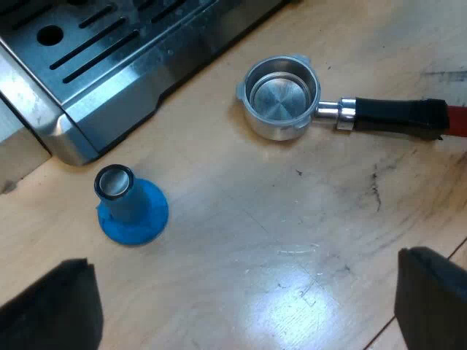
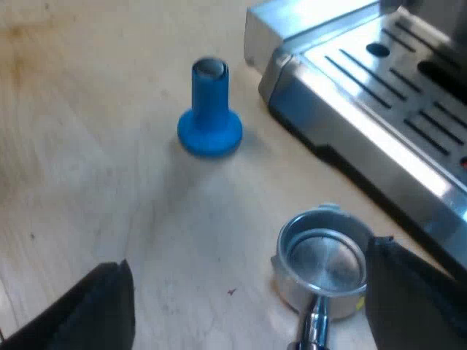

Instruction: Grind coffee beans and then tamp

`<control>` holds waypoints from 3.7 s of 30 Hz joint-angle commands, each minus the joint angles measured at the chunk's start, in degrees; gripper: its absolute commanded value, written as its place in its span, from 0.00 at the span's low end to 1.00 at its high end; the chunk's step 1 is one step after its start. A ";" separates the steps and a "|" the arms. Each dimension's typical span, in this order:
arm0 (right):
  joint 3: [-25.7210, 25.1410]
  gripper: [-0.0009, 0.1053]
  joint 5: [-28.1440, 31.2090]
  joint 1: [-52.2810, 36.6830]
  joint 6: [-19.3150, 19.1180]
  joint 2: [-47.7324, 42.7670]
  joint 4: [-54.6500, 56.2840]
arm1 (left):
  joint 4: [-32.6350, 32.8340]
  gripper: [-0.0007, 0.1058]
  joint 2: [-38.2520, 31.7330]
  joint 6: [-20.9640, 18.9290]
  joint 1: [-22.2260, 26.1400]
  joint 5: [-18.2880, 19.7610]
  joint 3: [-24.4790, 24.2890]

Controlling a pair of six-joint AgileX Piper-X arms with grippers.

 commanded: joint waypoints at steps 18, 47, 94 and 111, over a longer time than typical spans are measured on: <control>-0.06 0.64 -0.42 0.04 2.57 14.24 -18.21 | -1.33 0.78 -0.25 -0.73 -0.26 -2.54 2.80; -0.06 0.64 -0.42 0.04 2.95 14.28 -20.66 | -11.03 0.78 -0.03 -1.43 9.42 -1.92 10.33; -0.06 0.64 -0.42 0.04 2.95 14.28 -20.66 | -33.77 0.78 38.25 4.87 17.61 2.89 12.58; -0.06 0.64 -0.42 0.04 2.95 14.28 -20.66 | -35.34 0.78 46.53 4.85 17.61 3.03 11.40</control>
